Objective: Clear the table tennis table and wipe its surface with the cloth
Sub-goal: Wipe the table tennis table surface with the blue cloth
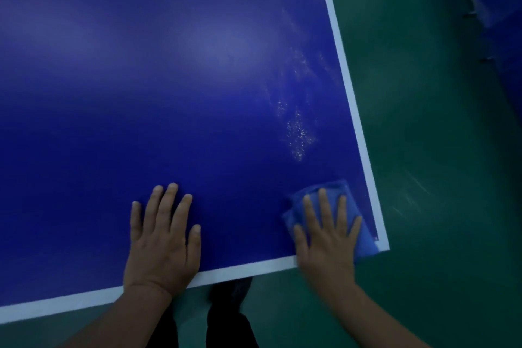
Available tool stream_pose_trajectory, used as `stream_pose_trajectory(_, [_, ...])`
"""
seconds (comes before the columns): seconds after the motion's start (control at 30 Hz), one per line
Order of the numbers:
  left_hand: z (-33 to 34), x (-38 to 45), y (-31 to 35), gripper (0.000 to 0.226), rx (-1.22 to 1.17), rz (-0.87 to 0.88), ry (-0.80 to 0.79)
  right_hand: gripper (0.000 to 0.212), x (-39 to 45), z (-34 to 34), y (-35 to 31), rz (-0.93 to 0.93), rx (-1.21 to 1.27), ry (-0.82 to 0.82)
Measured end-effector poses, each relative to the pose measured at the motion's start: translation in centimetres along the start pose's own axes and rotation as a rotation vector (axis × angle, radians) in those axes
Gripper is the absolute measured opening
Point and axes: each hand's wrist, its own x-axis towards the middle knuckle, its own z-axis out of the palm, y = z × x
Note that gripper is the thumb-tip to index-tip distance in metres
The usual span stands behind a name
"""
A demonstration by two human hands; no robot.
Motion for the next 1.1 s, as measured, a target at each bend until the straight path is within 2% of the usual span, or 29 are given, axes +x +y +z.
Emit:
stream_pose_trajectory(0.07, [0.0, -0.1, -0.1, 0.06, -0.018, -0.006, 0.026, 0.061, -0.2, 0.5, -3.4, -0.125, 0.001, -0.006])
stream_pose_trajectory(0.23, [0.0, -0.2, -0.2, 0.07, -0.06, -0.091, 0.076, 0.057, 7.2, -0.3, -14.6, -0.425, 0.119, -0.017])
stream_pose_trajectory(0.3, [0.0, -0.1, -0.2, 0.071, -0.041, -0.087, 0.058, 0.057, 10.6, -0.4, -15.2, -0.49, 0.093, 0.004])
stream_pose_trajectory(0.37, [0.1, 0.0, -0.3, 0.067, -0.025, -0.072, 0.029, 0.057, 14.3, -0.4, -11.2, -0.362, 0.073, 0.073])
stream_pose_trajectory(0.43, [0.0, 0.0, -0.3, 0.062, -0.015, -0.07, 0.018, 0.059, 17.8, -1.1, -4.7, -0.094, 0.037, 0.094])
stream_pose_trajectory(0.5, [-0.1, -0.1, -0.2, 0.061, -0.013, -0.069, 0.01, 0.058, 20.7, -2.5, 1.1, 0.141, 0.06, 0.032])
stream_pose_trajectory(0.57, [-0.1, -0.1, -0.1, 0.061, -0.006, -0.069, 0.002, 0.057, 21.5, -3.5, 3.0, 0.233, 0.11, -0.023])
stream_pose_trajectory(0.67, [-0.1, -0.1, -0.1, 0.062, -0.001, -0.074, -0.012, 0.061, 16.9, -2.7, 1.2, 0.206, 0.107, 0.02])
stream_pose_trajectory(0.8, [0.0, 0.0, -0.1, 0.062, 0.012, -0.074, -0.017, 0.062, 6.8, -1.2, 0.0, 0.001, 0.034, -0.032])
stream_pose_trajectory(0.87, [0.0, 0.0, -0.2, 0.062, 0.021, -0.07, -0.022, 0.061, 8.9, -1.4, 0.7, -0.019, 0.037, -0.065])
stream_pose_trajectory(1.03, [0.1, 0.1, -0.1, 0.063, 0.021, -0.071, -0.02, 0.058, 22.8, -3.6, 1.5, 0.16, 0.098, -0.03])
stream_pose_trajectory(1.1, [0.0, 0.2, -0.1, 0.064, 0.02, -0.069, -0.02, 0.058, 24.0, -3.6, 1.8, 0.152, 0.095, -0.038])
